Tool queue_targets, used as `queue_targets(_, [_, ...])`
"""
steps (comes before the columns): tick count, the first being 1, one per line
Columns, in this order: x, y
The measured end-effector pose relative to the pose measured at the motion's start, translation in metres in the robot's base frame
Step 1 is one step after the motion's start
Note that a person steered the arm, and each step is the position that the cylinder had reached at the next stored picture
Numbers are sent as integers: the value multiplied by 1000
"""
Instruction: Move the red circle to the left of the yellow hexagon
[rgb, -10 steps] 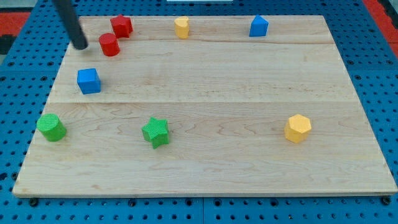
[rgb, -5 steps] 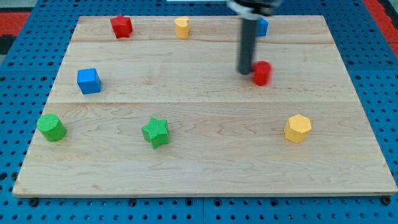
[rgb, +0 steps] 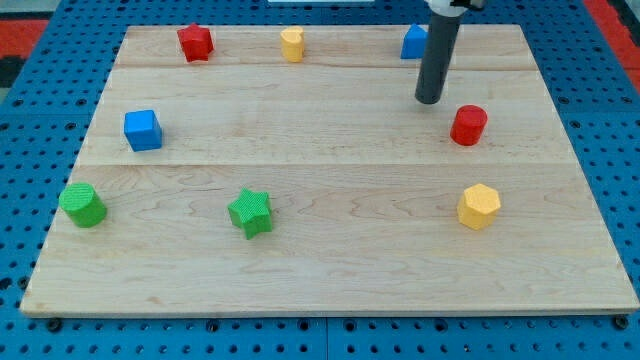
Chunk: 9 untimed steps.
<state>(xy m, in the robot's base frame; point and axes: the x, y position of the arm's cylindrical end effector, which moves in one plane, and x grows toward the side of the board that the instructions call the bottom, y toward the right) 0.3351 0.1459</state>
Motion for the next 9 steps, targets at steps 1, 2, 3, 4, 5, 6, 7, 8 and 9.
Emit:
queue_targets(1, [17, 43])
queue_targets(2, [35, 53])
queue_targets(3, [67, 50])
queue_targets(4, [82, 42])
queue_targets(5, [68, 34])
queue_targets(6, [48, 33])
queue_targets(7, [92, -19])
queue_targets(8, [131, -82])
queue_targets(9, [131, -93])
